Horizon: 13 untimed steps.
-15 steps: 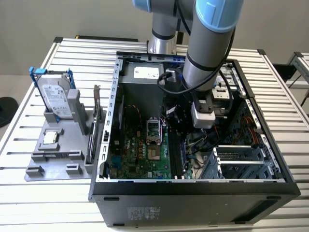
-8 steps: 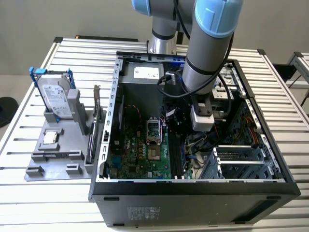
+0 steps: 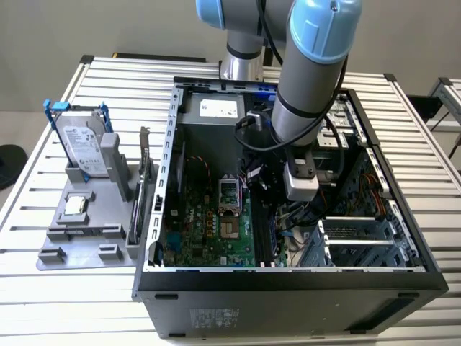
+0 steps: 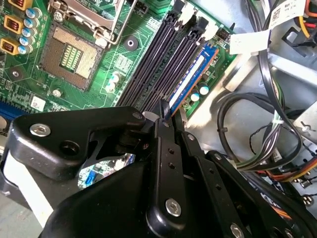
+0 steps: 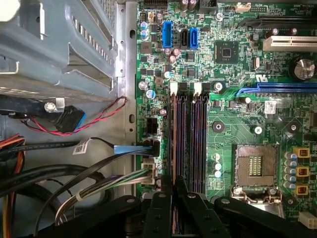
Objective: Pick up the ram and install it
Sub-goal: 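Insert the ram into the slot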
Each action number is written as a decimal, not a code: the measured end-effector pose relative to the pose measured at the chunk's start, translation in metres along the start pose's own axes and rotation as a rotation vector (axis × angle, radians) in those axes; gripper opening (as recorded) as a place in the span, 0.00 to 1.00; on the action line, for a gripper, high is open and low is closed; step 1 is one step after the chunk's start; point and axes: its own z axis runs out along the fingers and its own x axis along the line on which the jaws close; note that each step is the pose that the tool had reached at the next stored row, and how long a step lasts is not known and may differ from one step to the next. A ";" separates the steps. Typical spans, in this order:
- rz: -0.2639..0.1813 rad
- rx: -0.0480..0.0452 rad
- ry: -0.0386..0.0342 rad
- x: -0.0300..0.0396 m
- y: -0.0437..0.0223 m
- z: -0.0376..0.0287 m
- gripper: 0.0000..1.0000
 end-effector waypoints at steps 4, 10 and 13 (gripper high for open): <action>0.000 -0.0003 -0.0001 0.0000 0.0002 0.0008 0.00; 0.000 -0.0005 -0.0002 0.0001 0.0001 0.0049 0.00; 0.000 0.0000 0.0000 0.0002 0.0000 0.0065 0.00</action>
